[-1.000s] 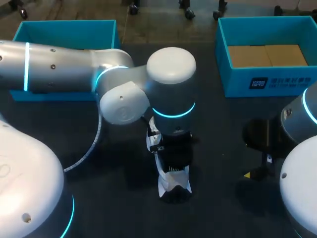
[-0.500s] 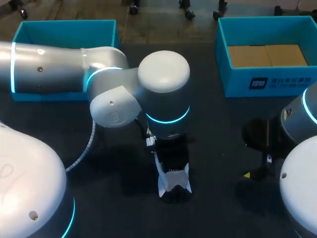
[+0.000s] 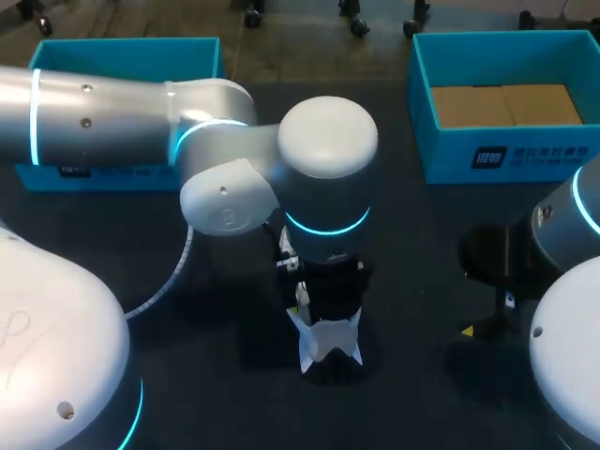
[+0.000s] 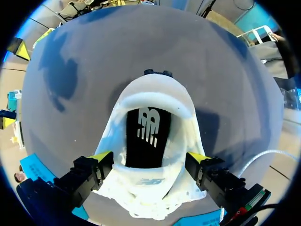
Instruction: Take the shoe out of the shoebox, open the shoe tongue, remove and reinsert the insole, then place the shoe into the shoebox
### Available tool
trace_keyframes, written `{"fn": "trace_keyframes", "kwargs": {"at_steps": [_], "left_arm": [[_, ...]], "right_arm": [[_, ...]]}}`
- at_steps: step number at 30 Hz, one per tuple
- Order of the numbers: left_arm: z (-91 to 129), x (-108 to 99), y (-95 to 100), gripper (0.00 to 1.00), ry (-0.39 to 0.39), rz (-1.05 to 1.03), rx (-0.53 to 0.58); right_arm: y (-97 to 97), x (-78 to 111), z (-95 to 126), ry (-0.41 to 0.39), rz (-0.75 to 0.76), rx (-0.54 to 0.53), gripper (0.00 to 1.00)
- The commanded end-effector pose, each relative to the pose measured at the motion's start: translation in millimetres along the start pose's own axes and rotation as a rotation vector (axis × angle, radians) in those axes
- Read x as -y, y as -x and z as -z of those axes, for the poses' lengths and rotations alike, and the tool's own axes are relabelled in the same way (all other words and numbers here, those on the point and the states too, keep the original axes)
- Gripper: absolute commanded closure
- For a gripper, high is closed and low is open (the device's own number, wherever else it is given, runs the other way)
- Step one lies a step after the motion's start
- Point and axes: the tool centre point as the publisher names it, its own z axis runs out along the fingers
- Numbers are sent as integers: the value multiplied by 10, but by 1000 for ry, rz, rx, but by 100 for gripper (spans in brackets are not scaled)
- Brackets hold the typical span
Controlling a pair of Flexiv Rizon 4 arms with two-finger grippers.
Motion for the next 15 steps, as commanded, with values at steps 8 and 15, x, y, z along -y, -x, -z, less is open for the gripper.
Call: {"fn": "trace_keyframes", "kwargs": {"at_steps": [8, 15], "left_arm": [[107, -91, 101, 0, -31, 3, 0], [154, -314, 118, 0, -63, 42, -14]], "right_arm": [[-16, 10, 10, 1, 1, 2, 0], [-16, 10, 10, 1, 1, 2, 0]]}}
